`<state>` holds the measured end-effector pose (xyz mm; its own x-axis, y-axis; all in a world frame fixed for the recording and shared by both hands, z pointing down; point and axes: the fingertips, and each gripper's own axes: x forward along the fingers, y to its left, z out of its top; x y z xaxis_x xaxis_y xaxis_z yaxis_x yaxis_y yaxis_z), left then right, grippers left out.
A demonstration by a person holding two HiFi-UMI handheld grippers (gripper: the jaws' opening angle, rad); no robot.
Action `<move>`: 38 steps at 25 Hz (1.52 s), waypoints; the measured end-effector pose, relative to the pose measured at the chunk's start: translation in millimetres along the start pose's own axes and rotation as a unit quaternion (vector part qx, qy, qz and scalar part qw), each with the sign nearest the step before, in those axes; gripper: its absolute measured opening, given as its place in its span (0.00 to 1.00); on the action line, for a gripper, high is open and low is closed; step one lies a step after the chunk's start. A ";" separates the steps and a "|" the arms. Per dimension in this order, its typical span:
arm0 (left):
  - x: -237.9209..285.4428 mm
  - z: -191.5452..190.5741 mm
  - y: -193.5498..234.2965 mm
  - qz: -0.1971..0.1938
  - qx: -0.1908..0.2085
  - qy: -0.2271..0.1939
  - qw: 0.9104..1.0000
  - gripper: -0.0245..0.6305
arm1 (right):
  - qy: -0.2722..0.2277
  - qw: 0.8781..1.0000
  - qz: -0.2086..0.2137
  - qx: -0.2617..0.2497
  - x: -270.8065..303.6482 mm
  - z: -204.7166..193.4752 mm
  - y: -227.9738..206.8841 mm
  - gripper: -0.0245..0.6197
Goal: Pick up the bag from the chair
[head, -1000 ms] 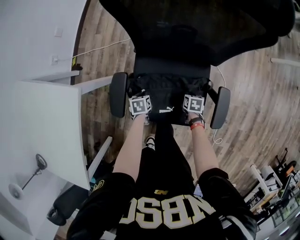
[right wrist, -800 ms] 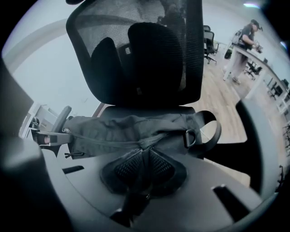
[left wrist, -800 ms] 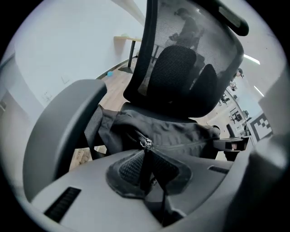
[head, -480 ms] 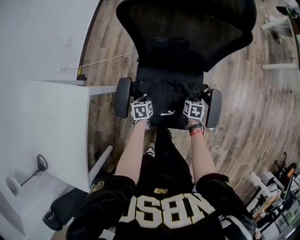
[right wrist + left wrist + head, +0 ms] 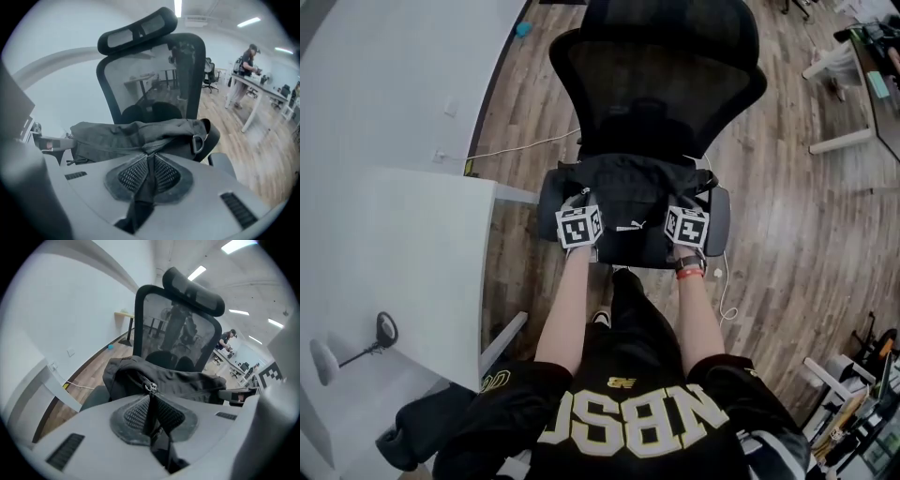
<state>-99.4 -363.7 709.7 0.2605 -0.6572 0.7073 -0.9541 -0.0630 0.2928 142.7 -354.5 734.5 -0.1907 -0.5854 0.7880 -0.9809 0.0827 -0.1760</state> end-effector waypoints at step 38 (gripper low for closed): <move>-276.3 252.5 -93.5 -0.044 0.124 -0.361 0.923 0.09 | -0.379 0.920 0.002 -0.103 -314.7 244.4 108.9 0.10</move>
<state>-119.5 -365.9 324.4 0.2578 -0.9650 0.0474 -0.9617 -0.2516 0.1089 105.1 -358.5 323.2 -0.1904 -0.9722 0.1360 -0.9814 0.1920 -0.0015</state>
